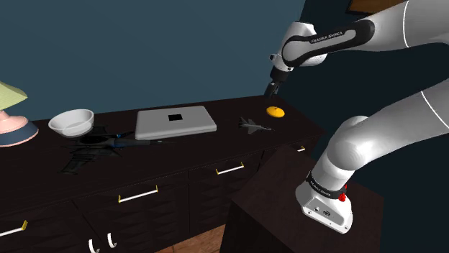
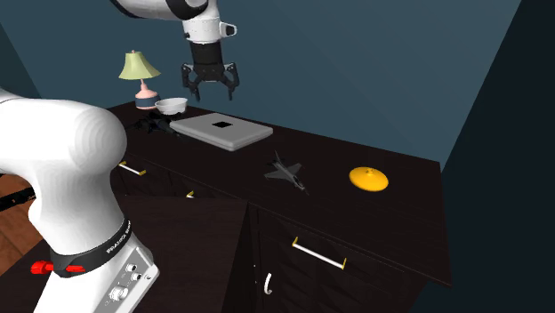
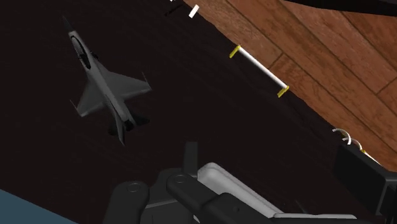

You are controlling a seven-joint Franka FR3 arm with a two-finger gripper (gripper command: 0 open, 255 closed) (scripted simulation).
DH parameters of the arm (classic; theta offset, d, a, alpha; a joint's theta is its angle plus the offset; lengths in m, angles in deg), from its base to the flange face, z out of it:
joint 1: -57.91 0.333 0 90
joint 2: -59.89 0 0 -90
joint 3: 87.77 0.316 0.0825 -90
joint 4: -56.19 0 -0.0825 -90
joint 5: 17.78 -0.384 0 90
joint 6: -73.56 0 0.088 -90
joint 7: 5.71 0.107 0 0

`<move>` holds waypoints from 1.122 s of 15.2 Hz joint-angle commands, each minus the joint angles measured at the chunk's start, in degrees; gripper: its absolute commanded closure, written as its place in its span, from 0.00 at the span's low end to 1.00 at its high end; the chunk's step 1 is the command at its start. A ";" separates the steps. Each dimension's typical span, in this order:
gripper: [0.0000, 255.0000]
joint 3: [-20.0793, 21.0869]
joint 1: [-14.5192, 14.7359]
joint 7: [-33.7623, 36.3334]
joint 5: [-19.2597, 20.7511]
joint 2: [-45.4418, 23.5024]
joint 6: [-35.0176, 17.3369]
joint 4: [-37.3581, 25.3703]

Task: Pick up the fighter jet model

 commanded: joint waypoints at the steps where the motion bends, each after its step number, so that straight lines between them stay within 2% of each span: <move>1: 0.00 -2.22 0.10 -2.80 0.27 -3.36 -4.39 0.89; 5: 0.00 -7.13 1.13 -9.36 -0.91 -11.27 -12.11 0.64; 9: 0.00 -12.42 3.61 -18.19 -5.93 -20.66 -19.29 -1.11; 11: 0.00 -14.91 5.26 -24.18 -10.90 -25.94 -22.37 -2.60; 14: 0.00 -16.60 6.43 -35.62 -22.06 -34.65 -25.66 -5.80; 17: 0.00 -14.12 3.57 -47.18 -33.77 -43.32 -27.19 -10.18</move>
